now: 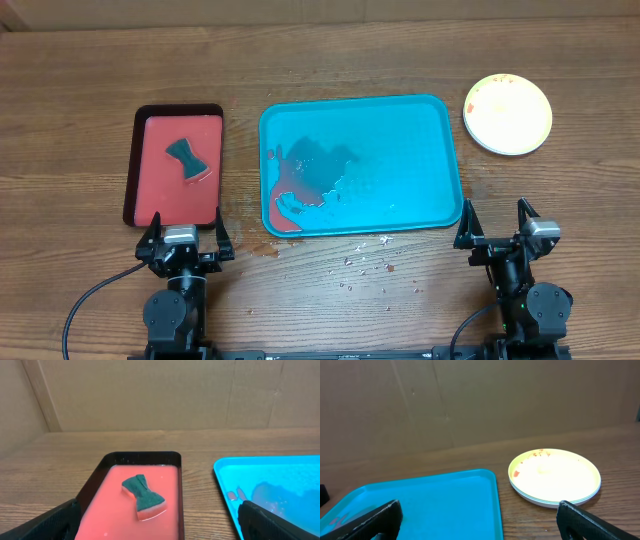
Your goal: Clean dirty plates on tray and stack at the side
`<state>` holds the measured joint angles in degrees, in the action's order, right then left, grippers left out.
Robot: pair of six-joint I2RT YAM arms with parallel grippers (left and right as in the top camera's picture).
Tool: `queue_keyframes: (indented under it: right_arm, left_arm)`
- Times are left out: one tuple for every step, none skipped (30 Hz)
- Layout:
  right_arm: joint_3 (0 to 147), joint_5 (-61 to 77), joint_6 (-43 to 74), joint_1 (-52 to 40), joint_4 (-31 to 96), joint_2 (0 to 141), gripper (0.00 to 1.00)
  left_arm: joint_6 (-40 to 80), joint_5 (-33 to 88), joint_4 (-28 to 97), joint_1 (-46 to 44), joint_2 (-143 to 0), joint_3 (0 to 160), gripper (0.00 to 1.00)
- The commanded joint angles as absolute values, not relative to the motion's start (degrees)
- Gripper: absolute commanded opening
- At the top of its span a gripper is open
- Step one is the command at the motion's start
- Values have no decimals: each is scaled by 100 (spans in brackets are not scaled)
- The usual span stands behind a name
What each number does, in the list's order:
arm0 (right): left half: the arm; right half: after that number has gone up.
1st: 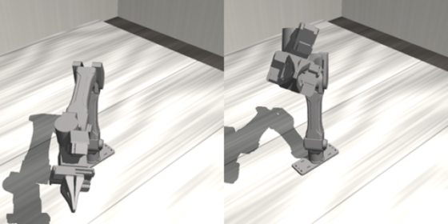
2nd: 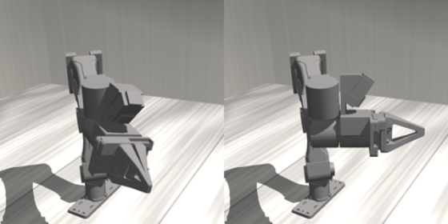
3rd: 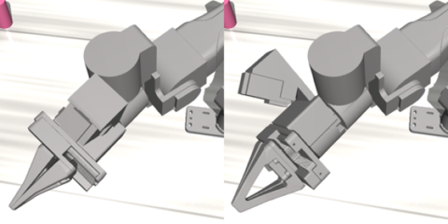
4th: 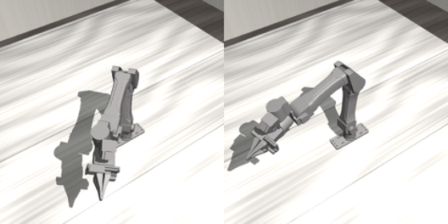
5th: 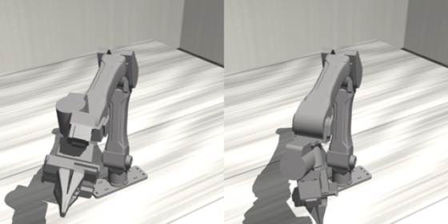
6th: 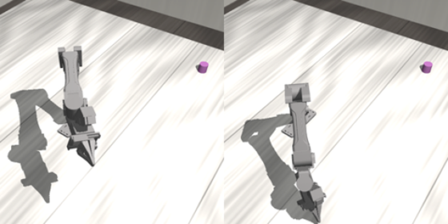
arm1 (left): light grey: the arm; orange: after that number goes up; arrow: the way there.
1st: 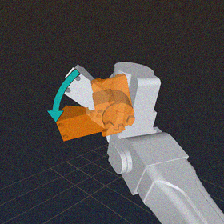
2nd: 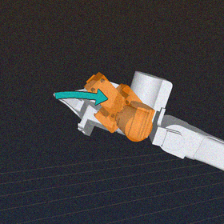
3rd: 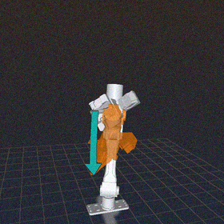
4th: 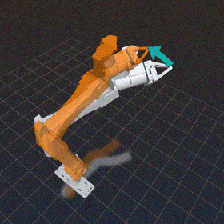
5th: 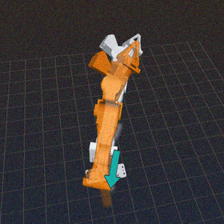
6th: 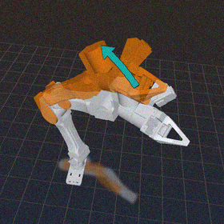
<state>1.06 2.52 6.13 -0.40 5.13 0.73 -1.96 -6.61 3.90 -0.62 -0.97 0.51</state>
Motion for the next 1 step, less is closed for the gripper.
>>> queue_keyframes:
  right_arm:
    - [45, 200, 596, -69, 467, 16, 100]
  left_arm:
    - [-325, -611, 392, -56, -49, 30, 100]
